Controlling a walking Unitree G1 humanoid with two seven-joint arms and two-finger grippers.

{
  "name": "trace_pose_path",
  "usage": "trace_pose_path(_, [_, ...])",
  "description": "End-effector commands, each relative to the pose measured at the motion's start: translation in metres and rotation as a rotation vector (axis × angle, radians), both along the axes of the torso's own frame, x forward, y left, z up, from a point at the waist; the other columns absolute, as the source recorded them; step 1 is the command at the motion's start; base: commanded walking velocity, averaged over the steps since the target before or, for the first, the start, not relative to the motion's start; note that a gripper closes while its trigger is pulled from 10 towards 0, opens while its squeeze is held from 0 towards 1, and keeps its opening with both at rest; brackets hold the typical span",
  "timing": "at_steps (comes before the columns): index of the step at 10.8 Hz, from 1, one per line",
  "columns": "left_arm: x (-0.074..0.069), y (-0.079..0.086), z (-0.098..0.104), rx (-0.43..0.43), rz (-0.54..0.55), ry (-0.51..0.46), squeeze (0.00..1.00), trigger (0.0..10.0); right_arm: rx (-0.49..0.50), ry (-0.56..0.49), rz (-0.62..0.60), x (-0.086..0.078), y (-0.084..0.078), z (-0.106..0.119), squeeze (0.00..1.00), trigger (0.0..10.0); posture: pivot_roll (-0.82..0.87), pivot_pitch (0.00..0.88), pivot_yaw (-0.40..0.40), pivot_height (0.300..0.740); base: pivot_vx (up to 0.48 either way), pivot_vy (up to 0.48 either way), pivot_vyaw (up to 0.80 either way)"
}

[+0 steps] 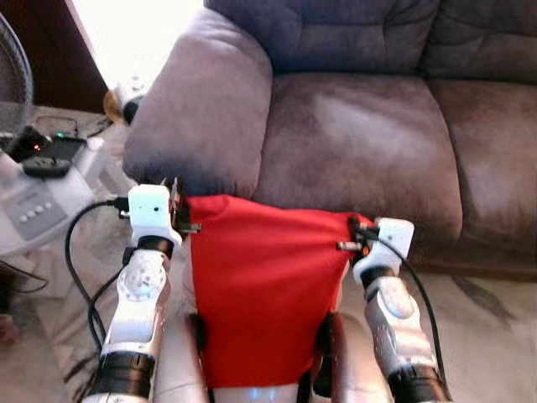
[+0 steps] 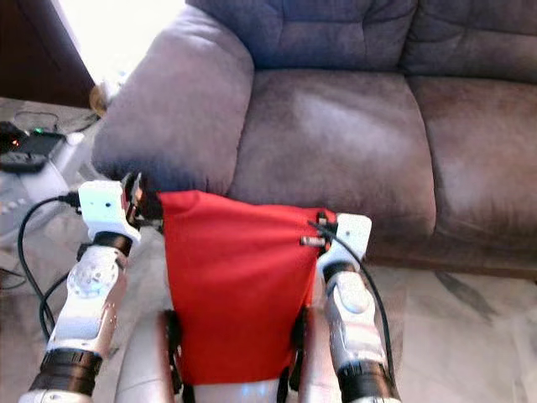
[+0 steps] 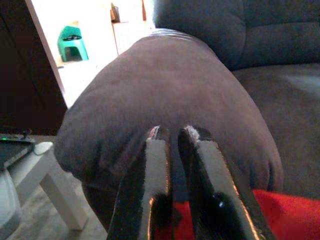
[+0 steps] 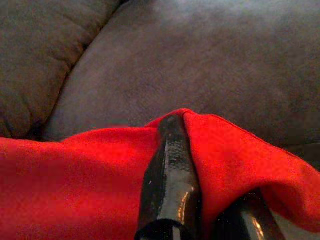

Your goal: Move the pillow to the sofa from floor

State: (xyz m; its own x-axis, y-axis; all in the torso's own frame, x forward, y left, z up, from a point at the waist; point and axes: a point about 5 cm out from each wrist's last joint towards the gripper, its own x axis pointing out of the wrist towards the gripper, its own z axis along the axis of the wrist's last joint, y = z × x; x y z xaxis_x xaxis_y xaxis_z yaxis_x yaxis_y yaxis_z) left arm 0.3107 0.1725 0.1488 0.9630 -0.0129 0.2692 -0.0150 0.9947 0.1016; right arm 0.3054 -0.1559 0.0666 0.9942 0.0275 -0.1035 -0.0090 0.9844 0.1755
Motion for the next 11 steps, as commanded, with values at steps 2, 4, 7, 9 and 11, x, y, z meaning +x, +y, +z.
trace_pose_path(2, [-0.0020,0.0015,0.0021,0.004,0.011,-0.007,0.00,10.0,-0.009,-0.289,-0.020,0.0183,-0.0043,0.0620,0.00,10.0,0.08,0.118,-0.081,0.685,0.000,0.000,0.00])
trace_pose_path(4, [-0.0021,0.0013,0.0017,0.004,0.011,-0.006,0.00,10.0,-0.004,-0.278,-0.012,0.0183,-0.0033,0.0607,0.00,10.0,0.08,0.118,-0.081,0.693,0.000,0.000,0.00])
trace_pose_path(7, [-0.0019,0.0018,0.0015,0.003,0.014,-0.006,0.00,10.0,0.006,-0.270,0.005,0.0190,-0.0001,0.0597,0.00,10.0,0.08,0.118,-0.082,0.693,0.000,0.000,0.00])
trace_pose_path(9, [-0.0019,0.0017,0.0015,0.001,0.011,-0.005,0.00,10.0,0.010,-0.267,0.010,0.0192,0.0011,0.0598,0.00,10.0,0.08,0.118,-0.083,0.693,0.000,0.000,0.00])
trace_pose_path(11, [-0.0021,0.0017,0.0011,0.001,0.009,-0.003,0.00,10.0,0.009,-0.264,0.008,0.0194,0.0007,0.0591,0.00,10.0,0.08,0.119,-0.083,0.693,0.000,0.000,0.00])
